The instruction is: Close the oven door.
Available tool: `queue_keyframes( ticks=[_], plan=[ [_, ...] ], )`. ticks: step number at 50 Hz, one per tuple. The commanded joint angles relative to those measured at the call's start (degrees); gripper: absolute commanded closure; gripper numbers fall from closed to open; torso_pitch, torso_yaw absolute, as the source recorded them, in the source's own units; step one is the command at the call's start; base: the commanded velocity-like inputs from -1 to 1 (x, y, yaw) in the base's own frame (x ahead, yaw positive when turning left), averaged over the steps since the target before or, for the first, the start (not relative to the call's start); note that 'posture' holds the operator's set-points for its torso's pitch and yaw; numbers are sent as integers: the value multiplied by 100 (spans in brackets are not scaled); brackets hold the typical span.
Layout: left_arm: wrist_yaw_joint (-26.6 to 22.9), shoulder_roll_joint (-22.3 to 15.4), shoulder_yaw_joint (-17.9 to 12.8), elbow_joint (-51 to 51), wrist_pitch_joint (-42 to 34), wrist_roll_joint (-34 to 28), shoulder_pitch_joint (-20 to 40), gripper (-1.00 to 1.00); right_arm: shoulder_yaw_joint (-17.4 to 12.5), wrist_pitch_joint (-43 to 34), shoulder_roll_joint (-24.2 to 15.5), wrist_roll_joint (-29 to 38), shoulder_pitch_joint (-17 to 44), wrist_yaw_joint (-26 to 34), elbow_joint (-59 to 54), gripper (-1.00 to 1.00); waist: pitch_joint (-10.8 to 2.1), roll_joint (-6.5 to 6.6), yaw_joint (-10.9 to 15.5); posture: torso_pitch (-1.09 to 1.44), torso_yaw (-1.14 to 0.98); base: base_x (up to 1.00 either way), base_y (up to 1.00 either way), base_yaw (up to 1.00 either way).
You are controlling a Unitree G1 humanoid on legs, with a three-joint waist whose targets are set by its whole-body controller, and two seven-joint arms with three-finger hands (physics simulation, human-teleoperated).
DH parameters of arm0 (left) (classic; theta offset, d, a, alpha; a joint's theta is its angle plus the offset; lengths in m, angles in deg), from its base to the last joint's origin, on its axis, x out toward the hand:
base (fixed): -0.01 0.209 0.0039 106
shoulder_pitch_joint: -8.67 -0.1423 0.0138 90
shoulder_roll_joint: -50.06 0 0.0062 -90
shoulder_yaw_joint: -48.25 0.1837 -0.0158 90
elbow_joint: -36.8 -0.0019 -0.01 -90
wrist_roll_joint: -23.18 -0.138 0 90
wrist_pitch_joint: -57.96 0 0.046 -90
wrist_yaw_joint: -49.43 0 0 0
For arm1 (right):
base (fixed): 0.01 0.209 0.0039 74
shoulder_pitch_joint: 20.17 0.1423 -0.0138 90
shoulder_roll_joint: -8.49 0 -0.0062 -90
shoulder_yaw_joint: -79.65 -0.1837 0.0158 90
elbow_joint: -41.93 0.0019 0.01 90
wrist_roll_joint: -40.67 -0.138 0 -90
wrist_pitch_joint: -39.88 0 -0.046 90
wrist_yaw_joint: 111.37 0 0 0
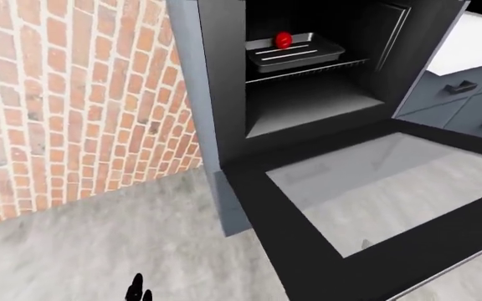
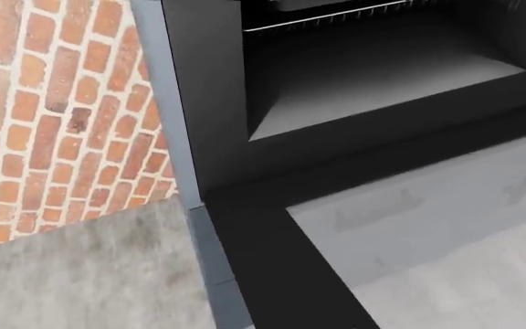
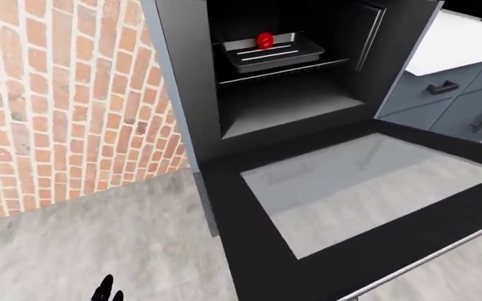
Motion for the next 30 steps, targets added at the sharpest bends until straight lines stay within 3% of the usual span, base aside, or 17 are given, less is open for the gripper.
queue_keyframes(
  ticks=[1, 3, 4, 5, 6, 8, 17, 19, 21, 22, 25, 26, 27, 29, 30],
  plan=[
    [15, -102, -43, 88, 148, 56, 32, -100, 12, 137, -5, 17, 59, 23, 88, -100, -32, 19, 16, 0, 0, 0, 40, 0],
    [16, -99, -41, 90, 149, 55, 35, -100, 12, 135, -7, 17, 64, 24, 89, -100, -44, 273, 25, 0, 0, 0, 41, 0],
    [16, -101, -41, 90, 146, 55, 38, -100, 13, 136, -6, 20, 64, 20, 87, -100, -93, 472, 36, 0, 0, 0, 40, 0],
    [20, -101, -38, 91, 147, 53, 40, -100, 14, 137, -4, 22, 65, 18, 89, -100, -177, 769, 79, 0, 0, 0, 39, 0],
    [24, -97, -37, 93, 149, 54, 43, -100, 14, 140, -3, 20, 65, 18, 93, -100, -116, 465, 109, 0, 0, 0, 41, 0],
    [27, -88, -32, 97, 162, 56, 32, -100, 16, 145, -3, 21, 62, 18, 92, -100, -72, 442, 152, 0, 0, 0, 40, 0],
    [6, -101, -32, 89, 153, 63, 33, -100, 22, 147, 0, 31, 59, 8, 90, -100, -14, -63, 84, 0, 0, 0, 40, 0],
    [6, -94, -33, 92, 164, 65, 23, -100, 18, 142, -3, 26, 61, 20, 90, -100, -18, -210, 76, 0, 0, 0, 40, 0],
    [6, -99, -31, 91, 152, 63, 34, -100, 17, 142, -2, 26, 59, 22, 89, -100, -83, -467, 49, 0, 0, 0, 40, 0],
    [6, -100, -33, 91, 149, 65, 37, -100, 21, 143, -3, 34, 62, 12, 88, -100, -41, -227, -28, 0, 0, 0, 37, 0],
    [1, -105, -39, 88, 146, 61, 38, -100, 23, 161, -2, 41, 62, 34, 88, -100, -99, -202, 9, 0, 0, 0, 24, 0],
    [1, -105, -41, 88, 145, 61, 39, -100, 25, 183, -6, 53, 64, 19, 87, -100, -25, -146, 28, 0, 0, 0, 0, 0],
    [5, -102, -39, 89, 149, 58, 36, -100, 26, 193, -8, 58, 67, 19, 88, -100, -83, -29, 19, 0, 0, 0, 0, 0],
    [3, -104, -40, 88, 149, 55, 34, -100, 42, 194, -10, 106, 68, -28, 82, -100, -54, 263, 3, 0, 0, 0, 0, 0],
    [4, -102, -40, 89, 152, 54, 34, -100, 78, 214, -10, 173, 65, -68, 78, -100, 15, 292, -13, 0, 0, 0, 0, 0]
  ],
)
